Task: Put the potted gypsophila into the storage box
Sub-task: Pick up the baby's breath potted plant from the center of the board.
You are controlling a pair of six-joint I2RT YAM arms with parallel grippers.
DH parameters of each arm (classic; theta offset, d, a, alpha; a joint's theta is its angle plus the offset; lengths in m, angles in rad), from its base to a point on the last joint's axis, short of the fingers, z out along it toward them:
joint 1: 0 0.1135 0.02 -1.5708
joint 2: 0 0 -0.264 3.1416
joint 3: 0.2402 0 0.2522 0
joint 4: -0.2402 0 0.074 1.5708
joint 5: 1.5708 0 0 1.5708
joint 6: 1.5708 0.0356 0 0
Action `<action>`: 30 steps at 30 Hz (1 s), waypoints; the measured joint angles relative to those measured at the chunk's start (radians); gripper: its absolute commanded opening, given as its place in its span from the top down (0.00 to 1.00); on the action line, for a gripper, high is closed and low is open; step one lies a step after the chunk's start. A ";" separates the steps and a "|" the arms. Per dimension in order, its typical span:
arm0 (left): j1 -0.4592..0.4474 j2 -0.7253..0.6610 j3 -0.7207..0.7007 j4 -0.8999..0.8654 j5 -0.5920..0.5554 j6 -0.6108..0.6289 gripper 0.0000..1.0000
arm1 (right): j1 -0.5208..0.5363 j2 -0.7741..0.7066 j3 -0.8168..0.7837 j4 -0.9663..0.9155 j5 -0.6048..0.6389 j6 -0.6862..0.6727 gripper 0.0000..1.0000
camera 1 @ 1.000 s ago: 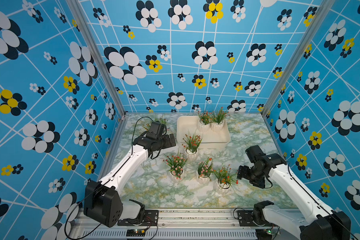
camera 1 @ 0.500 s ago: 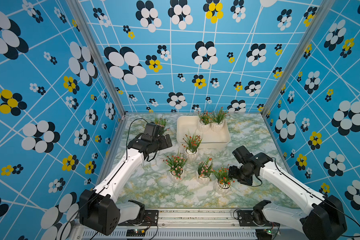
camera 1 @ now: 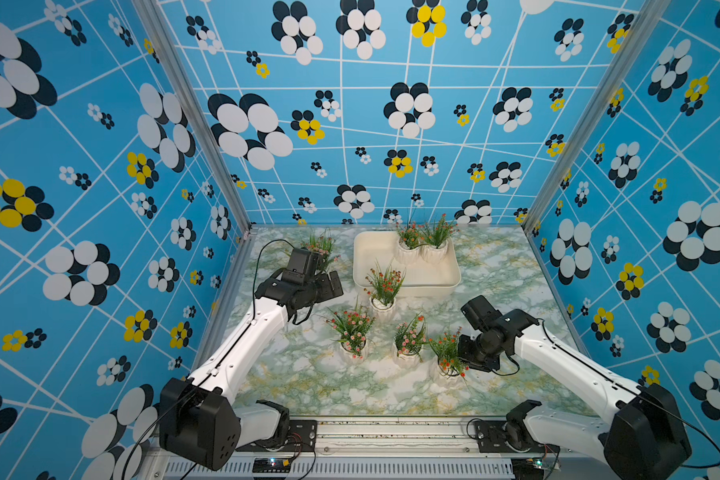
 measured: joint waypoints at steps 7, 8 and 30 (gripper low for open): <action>0.001 0.010 0.000 0.000 0.004 0.000 0.01 | 0.000 0.000 0.007 -0.008 0.009 -0.008 0.84; 0.001 0.013 0.000 0.000 0.005 0.000 0.01 | 0.000 0.001 0.011 -0.011 0.012 -0.005 0.91; 0.020 0.017 0.000 0.008 0.030 0.001 0.01 | -0.046 0.318 0.539 -0.218 0.119 -0.232 1.00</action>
